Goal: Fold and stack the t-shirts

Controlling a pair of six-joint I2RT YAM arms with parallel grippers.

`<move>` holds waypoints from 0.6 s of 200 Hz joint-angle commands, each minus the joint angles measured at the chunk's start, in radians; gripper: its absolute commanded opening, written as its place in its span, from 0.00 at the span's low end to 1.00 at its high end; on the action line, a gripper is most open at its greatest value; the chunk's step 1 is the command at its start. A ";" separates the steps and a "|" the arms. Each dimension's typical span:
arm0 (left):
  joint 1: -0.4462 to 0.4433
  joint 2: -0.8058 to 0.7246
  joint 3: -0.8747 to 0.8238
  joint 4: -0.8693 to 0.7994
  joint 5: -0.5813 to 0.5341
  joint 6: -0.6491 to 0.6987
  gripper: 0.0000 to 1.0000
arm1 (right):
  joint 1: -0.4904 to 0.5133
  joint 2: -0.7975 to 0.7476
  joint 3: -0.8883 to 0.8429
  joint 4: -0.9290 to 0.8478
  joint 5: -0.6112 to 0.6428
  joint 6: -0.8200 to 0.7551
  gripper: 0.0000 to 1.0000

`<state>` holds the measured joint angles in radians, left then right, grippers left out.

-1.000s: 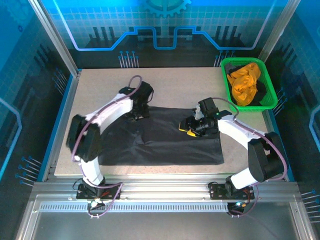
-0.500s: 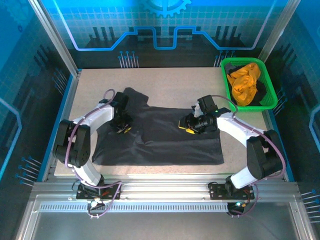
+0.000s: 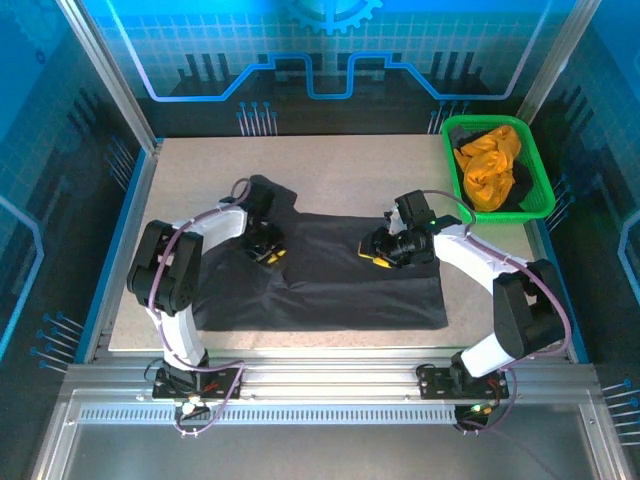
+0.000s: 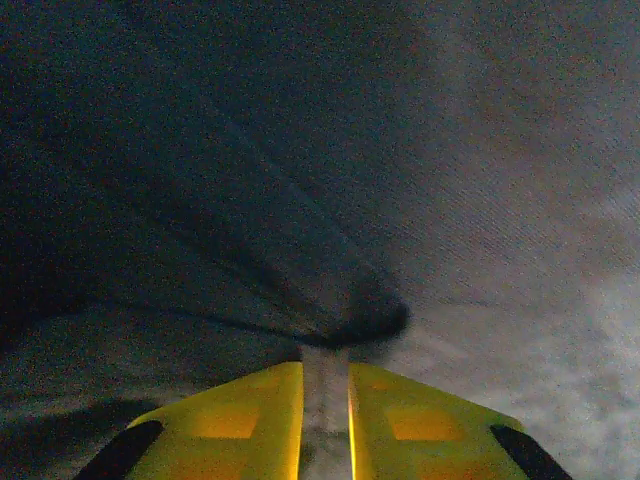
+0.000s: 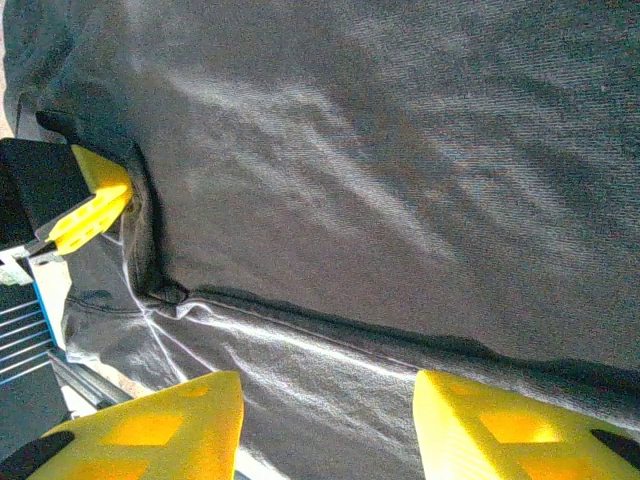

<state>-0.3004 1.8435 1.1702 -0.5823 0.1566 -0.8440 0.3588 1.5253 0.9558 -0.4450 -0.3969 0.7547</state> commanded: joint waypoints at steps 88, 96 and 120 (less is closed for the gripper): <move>-0.017 -0.070 -0.020 -0.079 -0.060 0.198 0.35 | -0.016 0.022 0.015 -0.015 -0.021 -0.010 0.49; -0.020 -0.055 -0.019 -0.078 -0.057 0.201 0.34 | -0.016 0.024 0.018 -0.017 -0.022 -0.010 0.49; -0.031 -0.012 -0.004 -0.106 -0.069 0.208 0.32 | -0.017 0.028 0.031 -0.024 -0.022 -0.017 0.49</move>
<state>-0.3191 1.7859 1.1530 -0.6273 0.1013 -0.6765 0.3584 1.5414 0.9558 -0.4454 -0.4011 0.7540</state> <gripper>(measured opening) 0.329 0.489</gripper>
